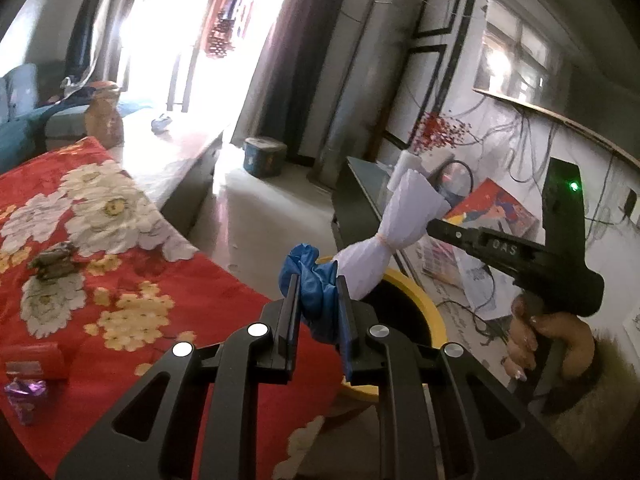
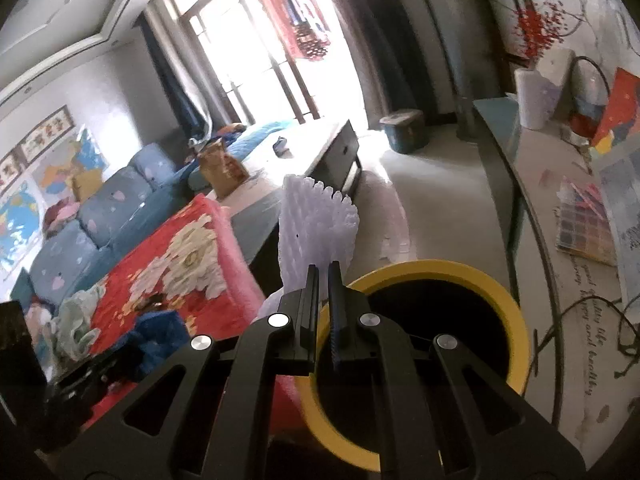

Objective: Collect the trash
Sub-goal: 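Carry the blue glove and white foam net over the yellow bin, then open both tools to drop the glove and foam net into the bin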

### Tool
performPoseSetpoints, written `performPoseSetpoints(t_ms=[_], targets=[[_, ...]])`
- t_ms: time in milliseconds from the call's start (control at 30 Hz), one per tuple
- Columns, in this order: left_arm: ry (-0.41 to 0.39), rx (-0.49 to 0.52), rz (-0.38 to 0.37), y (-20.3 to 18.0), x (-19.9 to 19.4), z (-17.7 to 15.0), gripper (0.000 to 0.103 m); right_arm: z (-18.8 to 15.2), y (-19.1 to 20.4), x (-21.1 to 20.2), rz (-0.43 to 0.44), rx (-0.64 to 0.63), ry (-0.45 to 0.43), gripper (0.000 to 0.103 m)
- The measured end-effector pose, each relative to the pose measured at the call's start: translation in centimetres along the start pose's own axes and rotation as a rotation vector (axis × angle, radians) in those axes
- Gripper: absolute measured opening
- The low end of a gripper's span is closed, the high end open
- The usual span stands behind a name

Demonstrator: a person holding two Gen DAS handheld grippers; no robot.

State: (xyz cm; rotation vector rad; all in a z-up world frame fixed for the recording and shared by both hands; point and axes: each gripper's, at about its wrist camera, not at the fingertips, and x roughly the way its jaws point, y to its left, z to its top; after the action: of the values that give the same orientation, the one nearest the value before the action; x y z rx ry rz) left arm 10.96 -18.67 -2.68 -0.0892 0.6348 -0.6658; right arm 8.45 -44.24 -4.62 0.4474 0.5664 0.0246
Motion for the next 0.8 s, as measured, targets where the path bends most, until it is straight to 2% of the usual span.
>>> performPoseSetpoints(t_ms=[367,800], targets=[[0.038,0.04,-0.068,-2.6,2.3,-0.7,0.016,0.4,-2.5,-0.6,-0.087,0.028,-0.033,0.003],[0.081,0.099,-0.129,-4.9,5.4,-2.0,0.016,-0.1,-4.9,0.4,-0.169,0.043,-0.008,0.003]])
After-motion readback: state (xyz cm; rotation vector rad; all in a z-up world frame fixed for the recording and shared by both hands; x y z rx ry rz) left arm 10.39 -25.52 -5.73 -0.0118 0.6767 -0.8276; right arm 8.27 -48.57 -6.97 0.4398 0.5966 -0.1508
